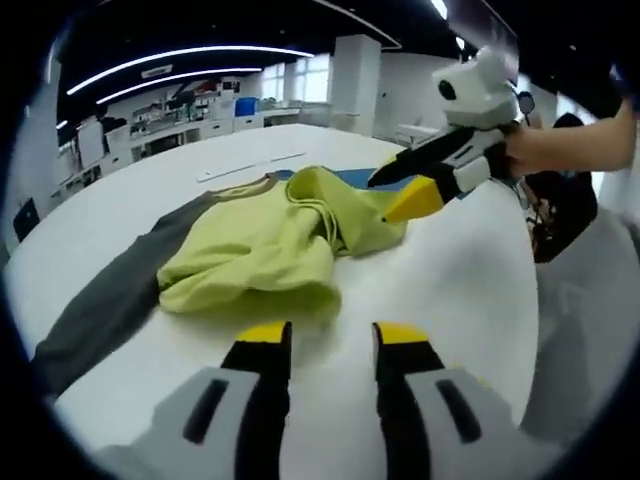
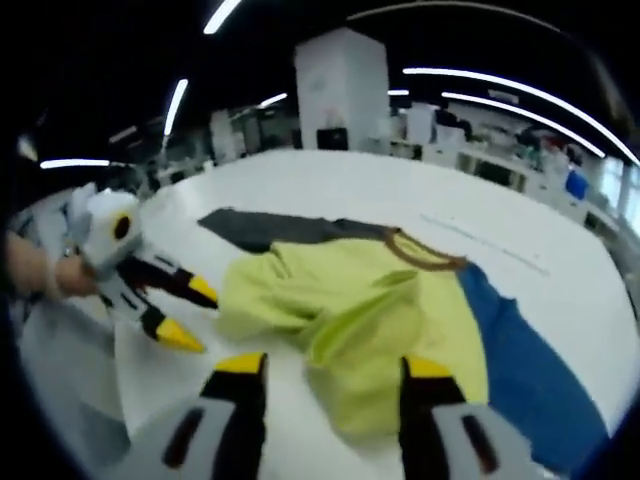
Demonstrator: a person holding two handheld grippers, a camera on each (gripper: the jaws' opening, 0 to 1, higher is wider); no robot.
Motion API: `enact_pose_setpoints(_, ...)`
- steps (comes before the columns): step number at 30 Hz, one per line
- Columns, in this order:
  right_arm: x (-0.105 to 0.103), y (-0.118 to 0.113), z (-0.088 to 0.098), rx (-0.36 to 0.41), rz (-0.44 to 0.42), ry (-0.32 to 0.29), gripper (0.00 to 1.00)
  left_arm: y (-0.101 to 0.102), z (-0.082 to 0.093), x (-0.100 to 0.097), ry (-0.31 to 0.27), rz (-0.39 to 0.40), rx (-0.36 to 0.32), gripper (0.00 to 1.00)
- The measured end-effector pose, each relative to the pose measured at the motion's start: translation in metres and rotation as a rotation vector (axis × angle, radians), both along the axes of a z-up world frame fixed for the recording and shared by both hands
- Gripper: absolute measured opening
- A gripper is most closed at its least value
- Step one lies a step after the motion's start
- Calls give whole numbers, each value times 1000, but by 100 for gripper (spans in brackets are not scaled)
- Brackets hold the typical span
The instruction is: Fold the garment on the visible template until the final outline fits inside the template.
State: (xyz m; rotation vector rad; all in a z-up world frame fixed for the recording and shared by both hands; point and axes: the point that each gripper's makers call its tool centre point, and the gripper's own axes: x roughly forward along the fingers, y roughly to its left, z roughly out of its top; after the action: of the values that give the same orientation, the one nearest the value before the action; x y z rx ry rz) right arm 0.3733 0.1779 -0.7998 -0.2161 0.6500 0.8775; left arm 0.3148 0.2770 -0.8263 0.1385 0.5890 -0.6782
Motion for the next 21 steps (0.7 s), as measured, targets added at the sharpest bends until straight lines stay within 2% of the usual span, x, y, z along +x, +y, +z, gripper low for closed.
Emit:
enact_pose_setpoints(2, 0, 0, -3, -3, -9, 6, 46, 0, -5, 4, 5, 0, 6, 21)
enact_pose_setpoints(5, -1, 3, -7, 9, -25, 20, 38, 0, -13, 10, 13, 17, 23, 20)
enact_pose_setpoints(9, -2, 7, -13, 1, -32, 27, 32, -2, -14, 13, 9, 28, 30, 16)
enact_pose_setpoints(12, -2, 8, -15, -5, -31, 24, 26, -2, -14, 15, 6, 32, 27, 3)
enact_pose_setpoints(13, -2, 10, -14, 16, -42, 34, 24, -3, -14, 15, 5, 37, 19, 3)
enact_pose_setpoints(16, 1, 12, -15, 14, -52, 30, 20, -4, -15, 17, 13, 58, 11, 3)
enact_pose_setpoints(21, 2, 12, -14, 23, -71, 29, 2, -3, -14, 17, 26, 83, -8, 0)
